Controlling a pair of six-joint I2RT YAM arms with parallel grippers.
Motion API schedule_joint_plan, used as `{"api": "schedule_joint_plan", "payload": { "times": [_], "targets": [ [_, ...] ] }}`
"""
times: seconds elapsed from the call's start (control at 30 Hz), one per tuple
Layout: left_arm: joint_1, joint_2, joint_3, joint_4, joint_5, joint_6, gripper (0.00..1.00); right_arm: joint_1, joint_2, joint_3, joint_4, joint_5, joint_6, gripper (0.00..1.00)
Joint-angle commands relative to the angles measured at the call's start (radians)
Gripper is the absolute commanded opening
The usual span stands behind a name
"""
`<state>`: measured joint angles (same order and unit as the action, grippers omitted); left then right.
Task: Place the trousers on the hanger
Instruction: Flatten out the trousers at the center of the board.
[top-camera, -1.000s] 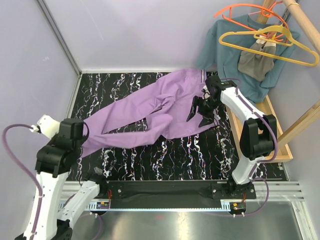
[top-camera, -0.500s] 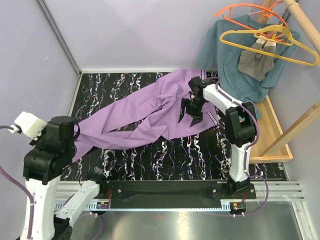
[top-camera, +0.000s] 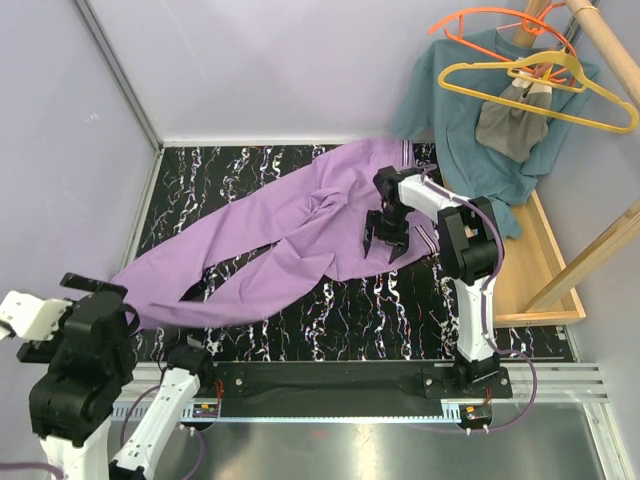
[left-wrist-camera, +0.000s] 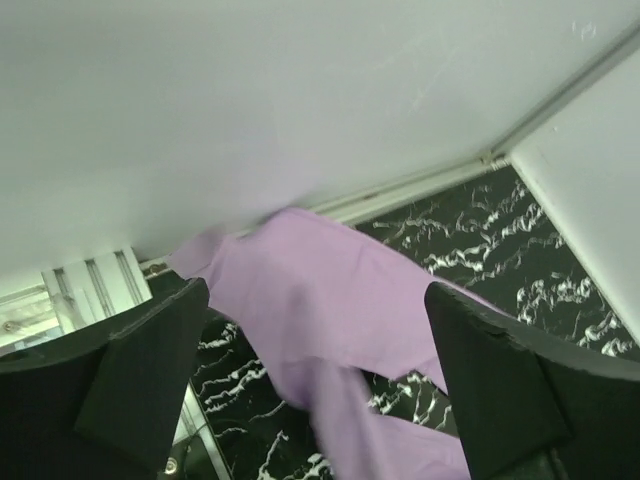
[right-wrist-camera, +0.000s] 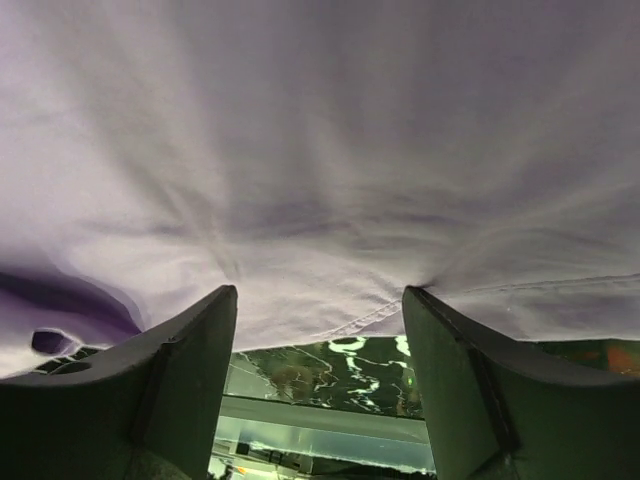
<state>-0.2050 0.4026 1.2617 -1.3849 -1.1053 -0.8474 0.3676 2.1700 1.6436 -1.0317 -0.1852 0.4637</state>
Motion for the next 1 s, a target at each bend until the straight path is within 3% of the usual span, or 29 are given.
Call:
{"api": "schedule_joint_plan", "payload": {
  "times": [0.0,0.13,0.23,0.33,0.37,0.5,0.63,0.8,0.97],
  "targets": [
    [0.000,0.074,-0.027,-0.163,0.085,-0.088,0.99,-0.021,-0.006,-0.044,-0.005,0.092,0.015,0.75],
    [0.001,0.156,0.018,-0.140,0.166,-0.016,0.99,-0.058,-0.048,-0.112,-0.010,0.147,0.010,0.76],
    [0.001,0.243,0.027,-0.046,0.327,0.106,0.98,-0.094,-0.093,-0.148,-0.018,0.179,0.003,0.76],
    [0.001,0.359,0.009,-0.025,0.546,0.103,0.96,-0.099,-0.122,-0.133,-0.037,0.254,-0.016,0.77],
    [0.001,0.376,-0.014,-0.002,0.676,0.111,0.95,-0.101,-0.125,-0.124,-0.042,0.271,-0.020,0.77],
    [0.003,0.427,-0.160,0.122,0.899,0.044,0.89,-0.099,-0.102,-0.042,-0.099,0.404,-0.078,0.77],
    [0.003,0.401,-0.238,0.245,1.015,-0.005,0.80,-0.095,-0.163,0.088,-0.093,0.360,-0.134,0.77],
    [0.003,0.482,-0.275,0.340,1.176,-0.028,0.70,-0.095,-0.133,0.185,-0.030,0.106,-0.090,0.78],
    [0.006,0.505,-0.239,0.349,1.197,-0.004,0.67,-0.095,0.000,0.242,0.044,0.157,-0.071,0.77]
  ]
}}
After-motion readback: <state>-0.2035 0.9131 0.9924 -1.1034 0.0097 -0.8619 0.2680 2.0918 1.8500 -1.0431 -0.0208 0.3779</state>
